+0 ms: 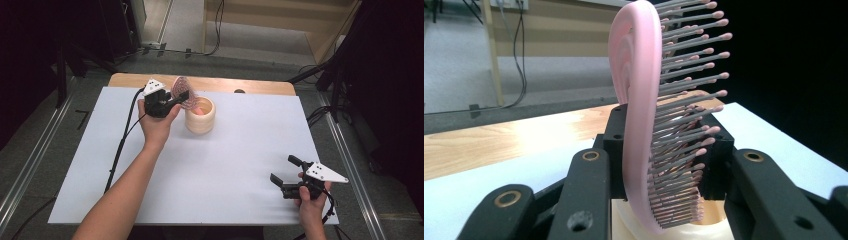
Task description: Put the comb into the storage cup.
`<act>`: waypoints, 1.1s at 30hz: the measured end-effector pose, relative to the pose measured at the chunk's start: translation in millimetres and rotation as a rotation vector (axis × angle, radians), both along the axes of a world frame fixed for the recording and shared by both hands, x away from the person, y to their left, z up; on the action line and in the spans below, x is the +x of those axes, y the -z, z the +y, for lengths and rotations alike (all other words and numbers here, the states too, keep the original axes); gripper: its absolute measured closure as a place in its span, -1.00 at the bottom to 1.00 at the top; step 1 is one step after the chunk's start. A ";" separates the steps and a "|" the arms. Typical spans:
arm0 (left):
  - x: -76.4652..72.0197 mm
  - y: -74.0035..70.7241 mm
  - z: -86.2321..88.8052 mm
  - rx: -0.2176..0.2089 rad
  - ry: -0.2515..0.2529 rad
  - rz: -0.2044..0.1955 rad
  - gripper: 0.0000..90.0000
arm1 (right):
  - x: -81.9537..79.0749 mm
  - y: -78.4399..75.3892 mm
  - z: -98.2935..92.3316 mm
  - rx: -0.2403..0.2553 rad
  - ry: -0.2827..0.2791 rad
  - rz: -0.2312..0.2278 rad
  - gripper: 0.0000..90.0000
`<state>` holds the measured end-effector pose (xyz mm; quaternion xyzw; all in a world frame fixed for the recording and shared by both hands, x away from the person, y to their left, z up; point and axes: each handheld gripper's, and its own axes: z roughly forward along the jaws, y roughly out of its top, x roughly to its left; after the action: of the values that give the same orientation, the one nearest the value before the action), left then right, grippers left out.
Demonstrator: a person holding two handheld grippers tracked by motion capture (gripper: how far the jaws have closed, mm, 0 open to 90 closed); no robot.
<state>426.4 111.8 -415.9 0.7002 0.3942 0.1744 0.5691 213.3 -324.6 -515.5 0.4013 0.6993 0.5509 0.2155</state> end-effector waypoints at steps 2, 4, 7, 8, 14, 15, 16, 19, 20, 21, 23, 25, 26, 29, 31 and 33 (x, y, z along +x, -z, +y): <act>0.9 0.5 0.1 -0.002 -0.009 0.007 0.44 | 0.0 0.0 0.0 0.000 0.000 0.000 -1.00; 2.2 1.2 0.5 -0.010 -0.016 0.018 0.41 | -0.1 -0.1 -0.2 0.000 0.000 0.001 -1.00; 3.1 1.6 2.5 -0.024 -0.022 0.025 0.33 | -0.1 0.0 -0.2 0.000 0.002 0.001 -1.00; 3.1 1.6 3.6 -0.032 -0.018 0.026 0.32 | -0.1 -0.1 -0.2 0.000 0.002 0.002 -1.00; 2.4 1.9 7.4 -0.029 -0.026 0.021 0.08 | 0.2 0.2 0.1 0.000 0.001 0.000 -1.00; 1.9 1.9 8.0 -0.029 -0.025 0.020 0.03 | 0.1 0.2 0.1 0.000 0.001 0.001 -1.00; 1.5 1.8 8.2 -0.030 -0.022 0.015 -0.04 | 0.2 0.2 0.0 0.000 0.002 0.000 -1.00; 0.2 0.6 8.6 -0.036 -0.004 0.003 -0.24 | 0.1 0.2 0.1 0.000 0.002 0.000 -1.00; -0.5 -0.1 8.6 -0.036 0.000 0.000 -0.28 | 0.1 0.2 0.1 0.000 0.002 0.000 -1.00; -1.2 -0.8 8.9 -0.031 0.004 -0.005 -0.35 | 0.1 0.2 0.0 0.000 0.002 0.000 -1.00; -2.2 -1.7 9.4 -0.035 0.017 -0.010 -0.50 | 0.1 0.2 0.0 0.000 0.002 0.000 -1.00; -3.4 -2.3 9.8 -0.031 0.018 -0.010 -0.64 | 0.1 0.2 0.0 0.000 0.002 0.001 -1.00; -4.1 -2.3 10.2 -0.027 0.026 -0.015 -0.70 | 0.2 0.2 0.0 -0.001 0.002 0.000 -1.00; -6.7 -2.2 11.4 -0.036 0.040 -0.022 -0.79 | 0.2 0.2 0.0 0.000 0.001 0.000 -1.00; -8.0 -1.8 12.5 -0.031 0.056 -0.030 -0.88 | 0.2 0.2 0.1 0.001 0.002 0.000 -1.00; -10.1 -1.1 13.9 -0.037 0.073 -0.035 -0.96 | 0.2 0.2 0.1 -0.001 0.001 0.001 -1.00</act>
<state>416.3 125.8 -414.8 0.7003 0.3618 0.1585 0.5946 213.5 -324.5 -515.6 0.4017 0.6993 0.5506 0.2156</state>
